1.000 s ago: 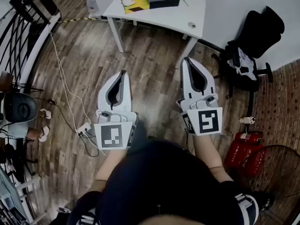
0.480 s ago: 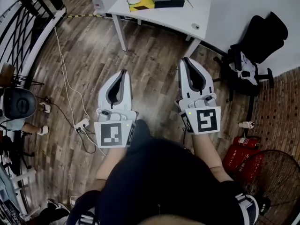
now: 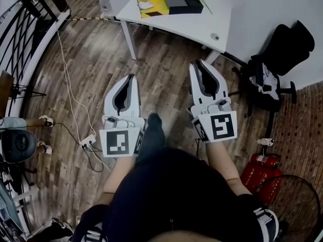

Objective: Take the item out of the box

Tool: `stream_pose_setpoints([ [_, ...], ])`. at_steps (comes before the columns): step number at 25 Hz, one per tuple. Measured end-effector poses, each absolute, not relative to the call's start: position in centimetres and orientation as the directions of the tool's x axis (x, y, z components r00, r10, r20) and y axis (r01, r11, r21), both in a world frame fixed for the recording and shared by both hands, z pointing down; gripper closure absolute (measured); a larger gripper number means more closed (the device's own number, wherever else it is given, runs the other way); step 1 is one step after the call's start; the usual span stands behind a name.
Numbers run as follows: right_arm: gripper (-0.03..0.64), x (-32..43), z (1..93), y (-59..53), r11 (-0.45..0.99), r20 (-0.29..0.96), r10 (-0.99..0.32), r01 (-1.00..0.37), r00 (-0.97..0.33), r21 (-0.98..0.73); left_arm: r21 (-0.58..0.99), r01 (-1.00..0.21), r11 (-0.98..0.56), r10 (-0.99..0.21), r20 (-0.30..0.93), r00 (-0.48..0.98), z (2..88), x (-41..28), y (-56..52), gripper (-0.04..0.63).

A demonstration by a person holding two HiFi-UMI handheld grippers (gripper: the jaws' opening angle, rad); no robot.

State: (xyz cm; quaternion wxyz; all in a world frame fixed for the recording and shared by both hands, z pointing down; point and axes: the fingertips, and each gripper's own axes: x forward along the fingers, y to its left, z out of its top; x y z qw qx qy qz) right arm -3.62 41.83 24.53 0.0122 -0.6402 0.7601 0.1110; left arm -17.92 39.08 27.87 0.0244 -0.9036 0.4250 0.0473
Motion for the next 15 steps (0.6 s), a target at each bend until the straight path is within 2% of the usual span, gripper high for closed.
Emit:
stream_pose_setpoints([
  [1,0.59,-3.5,24.6,40.7,0.16,-0.157,-0.97,-0.975,-0.184,0.154,-0.007,-0.771,-0.637,-0.766,-0.11,0.633,27.9,-17.8,37.9,0.586],
  [2,0.541,-3.3,24.6,39.4,0.165,-0.153,-0.97,-0.974,-0.189,0.156,-0.016,-0.772,-0.635,-0.765,-0.124,0.632,27.7,-17.6,36.6,0.586],
  [3,0.535,-3.1,24.5,38.2,0.168,-0.15,-0.97,-0.973,-0.192,0.159,-0.025,-0.773,-0.634,-0.763,-0.143,0.63,27.4,-17.4,35.2,0.586],
  [15,0.531,-0.2,23.7,24.4,0.186,-0.131,-0.97,-0.974,-0.203,0.132,-0.06,-0.754,-0.654,-0.739,-0.162,0.654,25.3,-13.6,21.8,0.586],
])
